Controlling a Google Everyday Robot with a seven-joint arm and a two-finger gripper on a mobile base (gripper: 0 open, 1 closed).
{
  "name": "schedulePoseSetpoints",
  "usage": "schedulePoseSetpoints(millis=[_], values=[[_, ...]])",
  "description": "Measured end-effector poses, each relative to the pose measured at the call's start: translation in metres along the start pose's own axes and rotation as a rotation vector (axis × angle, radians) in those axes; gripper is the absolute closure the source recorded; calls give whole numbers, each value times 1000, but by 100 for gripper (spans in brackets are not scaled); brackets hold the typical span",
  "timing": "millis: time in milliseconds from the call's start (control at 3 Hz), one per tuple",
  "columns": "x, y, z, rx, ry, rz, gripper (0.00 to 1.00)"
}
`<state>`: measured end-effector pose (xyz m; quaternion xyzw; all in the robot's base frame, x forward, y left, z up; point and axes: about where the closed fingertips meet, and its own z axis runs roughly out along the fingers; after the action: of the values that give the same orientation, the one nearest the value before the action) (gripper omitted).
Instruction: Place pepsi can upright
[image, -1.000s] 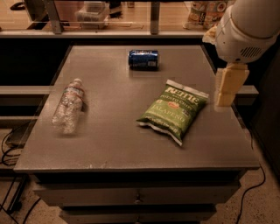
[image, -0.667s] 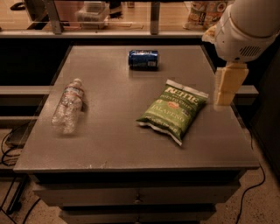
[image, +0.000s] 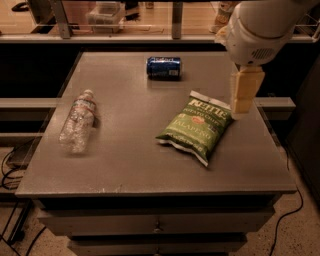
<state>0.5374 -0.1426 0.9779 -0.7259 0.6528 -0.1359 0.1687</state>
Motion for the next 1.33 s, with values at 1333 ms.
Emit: schedulePoseSetpoints(millis=[1333], values=[[-62, -87, 73, 45, 19, -146, 0]])
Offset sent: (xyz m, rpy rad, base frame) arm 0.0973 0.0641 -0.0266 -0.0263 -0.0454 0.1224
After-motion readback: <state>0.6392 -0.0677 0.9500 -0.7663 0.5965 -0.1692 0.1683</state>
